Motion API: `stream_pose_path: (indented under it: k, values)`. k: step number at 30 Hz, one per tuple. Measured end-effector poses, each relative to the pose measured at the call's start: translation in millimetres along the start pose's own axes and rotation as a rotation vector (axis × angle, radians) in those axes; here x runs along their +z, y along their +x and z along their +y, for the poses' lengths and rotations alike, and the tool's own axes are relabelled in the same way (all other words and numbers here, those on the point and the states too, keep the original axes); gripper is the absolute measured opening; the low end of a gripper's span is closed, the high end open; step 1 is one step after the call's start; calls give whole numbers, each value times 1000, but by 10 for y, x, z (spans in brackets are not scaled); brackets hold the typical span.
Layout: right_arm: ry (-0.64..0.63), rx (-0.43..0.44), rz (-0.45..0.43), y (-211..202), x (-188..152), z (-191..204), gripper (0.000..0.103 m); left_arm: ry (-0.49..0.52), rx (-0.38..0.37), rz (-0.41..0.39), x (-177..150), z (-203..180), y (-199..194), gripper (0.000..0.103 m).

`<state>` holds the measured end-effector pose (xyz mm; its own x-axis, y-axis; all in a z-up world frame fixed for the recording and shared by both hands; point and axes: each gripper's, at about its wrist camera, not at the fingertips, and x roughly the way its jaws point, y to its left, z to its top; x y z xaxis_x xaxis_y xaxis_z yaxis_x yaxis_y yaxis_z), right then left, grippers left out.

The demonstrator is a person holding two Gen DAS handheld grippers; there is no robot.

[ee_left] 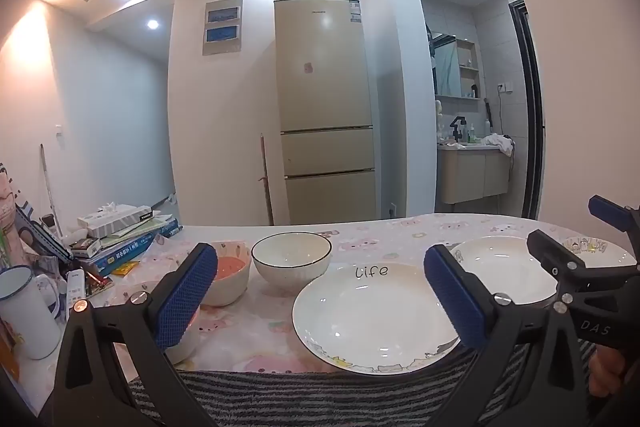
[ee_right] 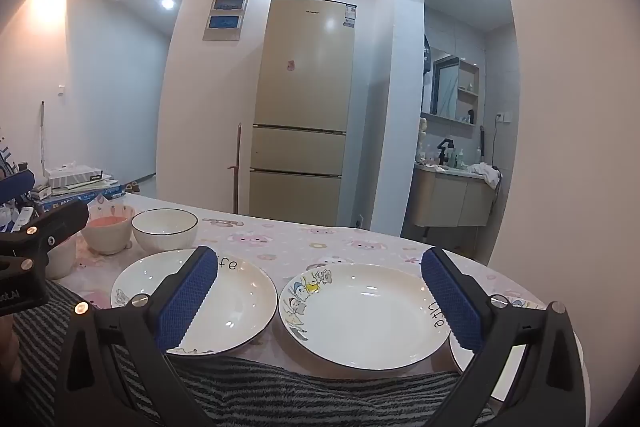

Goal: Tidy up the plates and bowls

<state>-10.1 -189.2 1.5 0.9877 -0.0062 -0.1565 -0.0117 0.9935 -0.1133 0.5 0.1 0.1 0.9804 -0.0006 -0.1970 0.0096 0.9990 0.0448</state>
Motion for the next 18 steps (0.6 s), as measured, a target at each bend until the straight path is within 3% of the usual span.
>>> stream_pose_path:
  k: [13, 18]
  values:
    - [21, 3, 2, 1, 8, -68, 103, -27, -30, -10, 45, 138, 16, 103]
    - [36, 21, 40, 76, 22, -106, 103, -31, 41, -15, 23, 190, -53, 103]
